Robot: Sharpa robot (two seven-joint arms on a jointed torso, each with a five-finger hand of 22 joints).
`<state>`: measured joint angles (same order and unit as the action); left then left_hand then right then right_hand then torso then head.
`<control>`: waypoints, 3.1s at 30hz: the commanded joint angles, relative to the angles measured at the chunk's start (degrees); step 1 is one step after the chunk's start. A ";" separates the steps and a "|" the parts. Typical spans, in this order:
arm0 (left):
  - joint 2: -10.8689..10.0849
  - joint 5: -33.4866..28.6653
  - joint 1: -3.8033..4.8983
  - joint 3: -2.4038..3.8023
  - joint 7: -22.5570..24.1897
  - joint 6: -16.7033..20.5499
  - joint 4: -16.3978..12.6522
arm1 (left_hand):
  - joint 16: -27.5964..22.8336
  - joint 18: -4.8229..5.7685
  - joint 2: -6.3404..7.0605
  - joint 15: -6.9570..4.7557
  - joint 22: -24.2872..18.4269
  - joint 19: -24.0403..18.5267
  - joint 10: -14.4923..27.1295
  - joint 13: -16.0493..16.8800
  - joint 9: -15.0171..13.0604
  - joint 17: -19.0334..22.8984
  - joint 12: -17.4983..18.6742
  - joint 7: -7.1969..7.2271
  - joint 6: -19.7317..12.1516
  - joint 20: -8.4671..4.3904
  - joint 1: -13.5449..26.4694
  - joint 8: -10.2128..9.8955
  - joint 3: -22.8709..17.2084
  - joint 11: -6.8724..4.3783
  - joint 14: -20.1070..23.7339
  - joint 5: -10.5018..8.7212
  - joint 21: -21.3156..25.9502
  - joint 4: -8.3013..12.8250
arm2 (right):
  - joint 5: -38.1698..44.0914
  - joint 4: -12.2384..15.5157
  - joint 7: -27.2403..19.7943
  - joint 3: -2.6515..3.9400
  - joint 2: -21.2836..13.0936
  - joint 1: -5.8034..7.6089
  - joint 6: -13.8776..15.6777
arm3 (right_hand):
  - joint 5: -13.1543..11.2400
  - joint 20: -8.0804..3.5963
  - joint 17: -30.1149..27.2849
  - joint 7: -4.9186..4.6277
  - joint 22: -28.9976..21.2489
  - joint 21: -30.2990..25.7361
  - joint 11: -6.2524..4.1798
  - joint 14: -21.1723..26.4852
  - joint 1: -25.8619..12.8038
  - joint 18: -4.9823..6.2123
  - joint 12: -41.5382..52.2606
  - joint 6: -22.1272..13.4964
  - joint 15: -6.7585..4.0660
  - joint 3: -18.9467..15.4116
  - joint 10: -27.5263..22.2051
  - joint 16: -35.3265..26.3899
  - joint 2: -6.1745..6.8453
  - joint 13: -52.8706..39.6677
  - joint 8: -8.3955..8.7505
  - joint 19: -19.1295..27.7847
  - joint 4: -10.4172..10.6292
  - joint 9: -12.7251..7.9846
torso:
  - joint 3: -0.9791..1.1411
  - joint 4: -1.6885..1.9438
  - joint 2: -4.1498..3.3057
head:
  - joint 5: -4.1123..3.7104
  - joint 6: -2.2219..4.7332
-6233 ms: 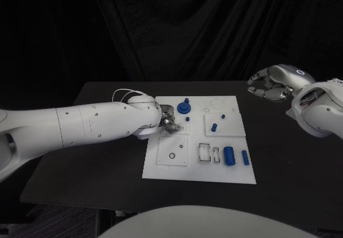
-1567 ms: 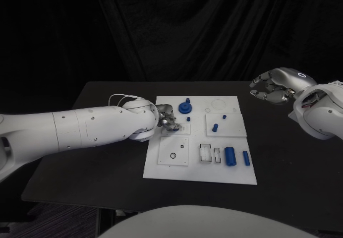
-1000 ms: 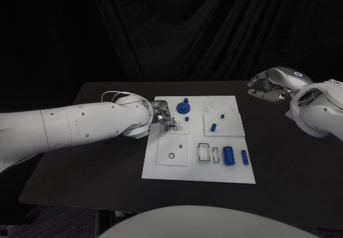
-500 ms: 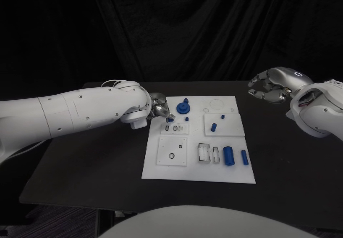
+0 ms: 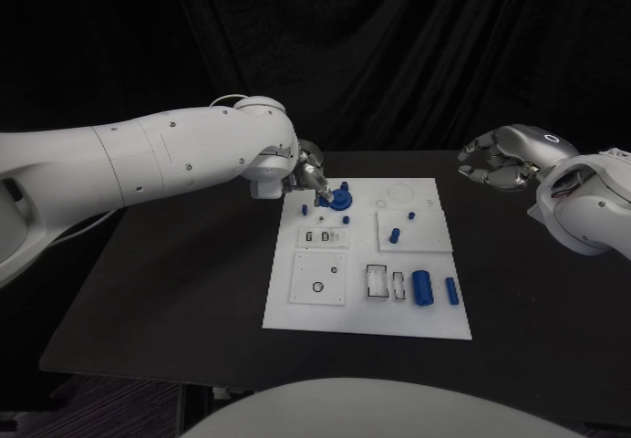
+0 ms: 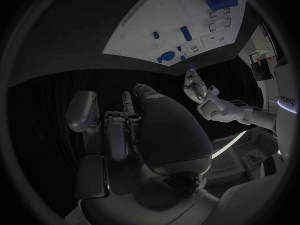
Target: Assemble the parts on the task board
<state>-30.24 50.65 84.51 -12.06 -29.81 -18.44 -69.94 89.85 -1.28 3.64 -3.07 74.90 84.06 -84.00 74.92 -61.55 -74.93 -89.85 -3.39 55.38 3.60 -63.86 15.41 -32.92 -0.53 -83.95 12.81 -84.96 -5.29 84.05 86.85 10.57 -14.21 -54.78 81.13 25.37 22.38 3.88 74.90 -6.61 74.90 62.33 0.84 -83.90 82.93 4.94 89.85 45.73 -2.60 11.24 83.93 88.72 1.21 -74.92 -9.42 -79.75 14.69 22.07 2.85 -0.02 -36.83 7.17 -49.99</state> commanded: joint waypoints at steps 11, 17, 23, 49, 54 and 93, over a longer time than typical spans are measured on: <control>3.98 -0.92 0.78 -0.01 -5.11 -9.82 3.29 | 0.15 -0.22 -0.77 0.41 12.42 1.45 -6.00 15.08 0.24 -15.07 -0.15 0.00 0.26 0.16 0.37 -0.63 -1.73 0.33 -6.05 1.10 -0.38 2.08 | 0.18 -0.12 0.84 0.05 0.45 -0.13 -0.12 | 0.34 0.05 14.20 -0.16 7.76 -0.48 0.47 -5.62 0.32 0.47 0.15 -0.09 0.28 0.46 6.07 -0.28 0.32 -15.08 -0.01 0.50 0.01 -0.09 | 0.07 -0.22 -0.24 | 0.81 -0.01; 5.13 -0.91 0.24 -0.01 -5.77 -10.05 4.33 | 0.15 -0.21 -1.04 0.40 12.47 1.50 -6.00 15.08 0.33 -15.07 -0.15 -0.06 0.24 0.17 0.48 -0.88 -1.44 0.35 -6.05 1.72 -0.42 2.19 | 0.18 -0.13 0.76 0.05 0.54 -0.13 -0.23 | 0.35 0.05 14.18 -0.17 7.73 -0.60 0.47 -5.61 0.32 0.49 0.15 -0.09 0.28 0.47 6.07 -0.32 0.33 -15.08 -0.01 0.54 0.00 -0.09 | -0.01 -0.17 -0.41 | 0.99 -0.01; 6.35 -0.91 -0.87 -0.01 -6.18 -10.04 5.64 | 0.15 -0.16 -1.41 0.43 12.58 1.68 -6.00 15.08 0.41 -15.07 -0.15 -0.13 0.22 0.20 0.72 -1.17 -0.98 0.40 -6.05 2.49 -0.58 2.29 | 0.18 -0.21 0.71 0.05 0.70 -0.14 -0.32 | 0.35 0.05 14.18 -0.17 7.73 -0.60 0.47 -5.61 0.32 0.49 0.15 -0.09 0.28 0.47 6.07 -0.32 0.33 -15.08 -0.01 0.54 0.00 -0.09 | -0.26 0.10 -0.32 | 1.01 -0.01; 7.58 -0.91 -4.94 -0.01 -6.63 -7.00 7.13 | 0.15 -0.12 -2.44 0.39 12.72 1.89 -6.00 15.08 0.47 -15.07 -0.15 -0.15 0.57 0.20 1.55 -1.52 0.02 0.38 -6.05 3.40 -0.72 2.16 | 0.18 -0.03 0.74 0.05 0.77 -0.13 -0.76 | 0.37 0.08 14.10 -0.18 7.67 -0.88 0.50 -5.56 0.28 0.53 0.15 -0.08 0.31 0.55 6.07 -0.46 0.36 -15.08 -0.01 0.64 -0.01 -0.12 | -0.07 0.08 -0.04 | 1.20 -0.01; 7.65 -0.91 -5.40 -0.01 -6.57 -6.45 7.45 | 0.15 -0.21 -2.64 0.40 12.57 1.63 -6.00 15.08 0.53 -15.07 -0.15 -0.19 0.37 0.21 1.60 -1.72 0.13 0.40 -6.05 3.49 -0.43 2.20 | 0.18 0.06 0.79 0.05 0.67 -0.13 -0.93 | 0.37 0.08 14.10 -0.18 7.67 -0.88 0.50 -5.56 0.28 0.53 0.15 -0.08 0.31 0.55 6.07 -0.46 0.36 -15.08 -0.01 0.64 -0.01 -0.12 | -0.08 0.05 -0.02 | 1.06 -0.01; 8.05 -0.91 -6.92 -0.01 -6.53 -7.85 8.94 | 0.15 -0.31 -3.16 0.47 12.43 1.36 -6.00 15.08 0.63 -15.07 -0.15 -0.28 0.04 0.24 1.21 -2.20 0.31 0.47 -6.05 3.83 -0.09 3.02 | 0.18 -0.01 0.93 0.05 0.72 -0.13 -1.27 | 0.37 0.08 14.10 -0.18 7.67 -0.88 0.50 -5.56 0.28 0.53 0.15 -0.08 0.31 0.55 6.07 -0.46 0.36 -15.08 -0.01 0.64 -0.01 -0.12 | -0.08 0.04 -0.01 | 1.11 -0.01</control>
<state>-22.40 50.24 77.85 -12.05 -36.60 -25.38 -60.92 89.85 -1.26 1.01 -3.07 74.91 84.07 -84.00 74.92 -60.88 -74.90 -89.85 -4.01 55.38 3.60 -62.70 13.52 -31.48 -0.53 -83.95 16.39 -85.33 -3.70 84.05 86.80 10.60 -14.20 -54.02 81.11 24.43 22.38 4.09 74.90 -6.61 74.90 61.79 0.83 -83.90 82.93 4.94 89.85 45.72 -2.60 11.55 83.93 88.50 1.21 -74.92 -9.42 -79.54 14.69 22.02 2.75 0.01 -36.83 8.31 -49.99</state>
